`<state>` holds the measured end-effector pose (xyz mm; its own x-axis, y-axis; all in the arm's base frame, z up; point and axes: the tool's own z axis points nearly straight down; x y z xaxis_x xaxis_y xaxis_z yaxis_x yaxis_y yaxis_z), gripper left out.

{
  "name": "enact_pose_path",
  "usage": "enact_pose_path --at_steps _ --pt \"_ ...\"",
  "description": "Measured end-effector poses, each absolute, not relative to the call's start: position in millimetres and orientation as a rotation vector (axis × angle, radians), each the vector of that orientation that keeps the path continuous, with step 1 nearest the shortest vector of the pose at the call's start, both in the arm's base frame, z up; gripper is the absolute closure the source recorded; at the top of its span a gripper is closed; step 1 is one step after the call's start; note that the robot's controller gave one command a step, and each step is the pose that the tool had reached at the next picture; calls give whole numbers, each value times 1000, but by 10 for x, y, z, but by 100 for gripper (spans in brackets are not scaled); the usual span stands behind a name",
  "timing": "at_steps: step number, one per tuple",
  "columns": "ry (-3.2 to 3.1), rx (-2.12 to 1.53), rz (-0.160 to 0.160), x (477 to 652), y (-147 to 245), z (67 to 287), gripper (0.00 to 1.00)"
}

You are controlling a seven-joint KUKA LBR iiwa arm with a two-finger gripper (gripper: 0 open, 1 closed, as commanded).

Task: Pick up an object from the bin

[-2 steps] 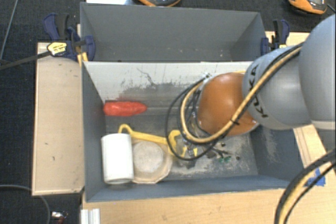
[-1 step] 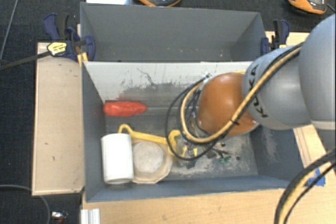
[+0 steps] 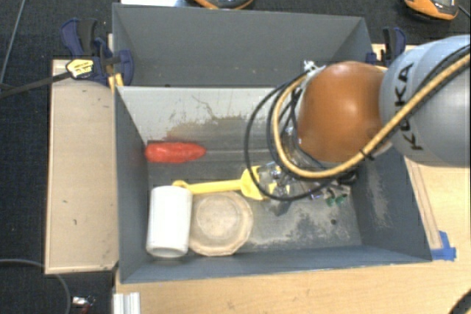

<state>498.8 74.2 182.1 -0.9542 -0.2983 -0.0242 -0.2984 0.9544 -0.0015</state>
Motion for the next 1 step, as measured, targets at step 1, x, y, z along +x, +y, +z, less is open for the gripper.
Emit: enact_pose_path --at_steps 1 --pt "3095 -455 3 5117 690 2128 100"
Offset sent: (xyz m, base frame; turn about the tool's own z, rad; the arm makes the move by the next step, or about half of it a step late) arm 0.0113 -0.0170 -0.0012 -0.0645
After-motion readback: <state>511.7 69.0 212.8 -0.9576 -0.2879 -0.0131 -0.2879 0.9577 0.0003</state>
